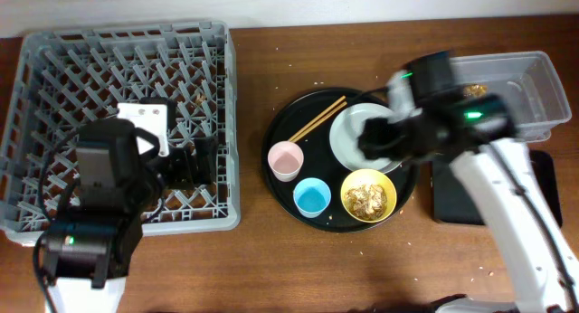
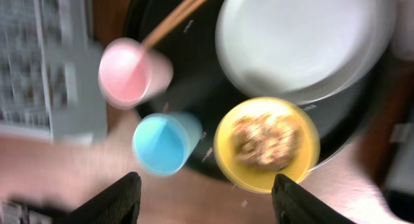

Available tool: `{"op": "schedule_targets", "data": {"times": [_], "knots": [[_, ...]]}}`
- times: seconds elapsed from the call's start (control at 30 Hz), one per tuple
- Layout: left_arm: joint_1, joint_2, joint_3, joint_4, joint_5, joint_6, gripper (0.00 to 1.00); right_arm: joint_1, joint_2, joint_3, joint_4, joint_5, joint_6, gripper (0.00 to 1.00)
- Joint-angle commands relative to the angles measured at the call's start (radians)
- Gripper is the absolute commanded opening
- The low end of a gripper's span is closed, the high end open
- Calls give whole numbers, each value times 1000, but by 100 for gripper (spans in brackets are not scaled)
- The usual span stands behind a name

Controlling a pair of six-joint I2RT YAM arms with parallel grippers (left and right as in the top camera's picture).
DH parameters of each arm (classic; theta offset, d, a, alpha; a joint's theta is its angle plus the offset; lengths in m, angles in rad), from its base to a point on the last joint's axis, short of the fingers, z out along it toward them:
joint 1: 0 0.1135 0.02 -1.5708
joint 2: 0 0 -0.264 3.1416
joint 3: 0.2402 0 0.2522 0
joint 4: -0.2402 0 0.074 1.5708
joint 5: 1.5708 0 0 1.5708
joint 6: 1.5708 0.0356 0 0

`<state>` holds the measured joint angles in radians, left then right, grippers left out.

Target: Sort waste into correct bins and load items into the dishwasher rack

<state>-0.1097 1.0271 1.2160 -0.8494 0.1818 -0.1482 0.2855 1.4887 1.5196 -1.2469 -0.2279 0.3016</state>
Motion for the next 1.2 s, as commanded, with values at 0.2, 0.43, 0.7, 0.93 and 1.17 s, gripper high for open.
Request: {"op": "schedule_targets", "data": {"times": [0.2,0.43,0.7,0.93,1.17], "knots": [[1,-55,14,-155,48,-27,99,209,13,-272,201,179,22,52],[1,-11,13,-206,73,-26,99,187,87,-317,306,57,-77,46],[1,6,13,-225,175,-27,99,186,123,-472,478,-31,-77,35],[1,13,13,-52,381,-91,99,121,27,-130,133,-51,-127,4],[1,108,13,256,899,-203,99,-62,41,101,324,-1052,-451,4]]}}
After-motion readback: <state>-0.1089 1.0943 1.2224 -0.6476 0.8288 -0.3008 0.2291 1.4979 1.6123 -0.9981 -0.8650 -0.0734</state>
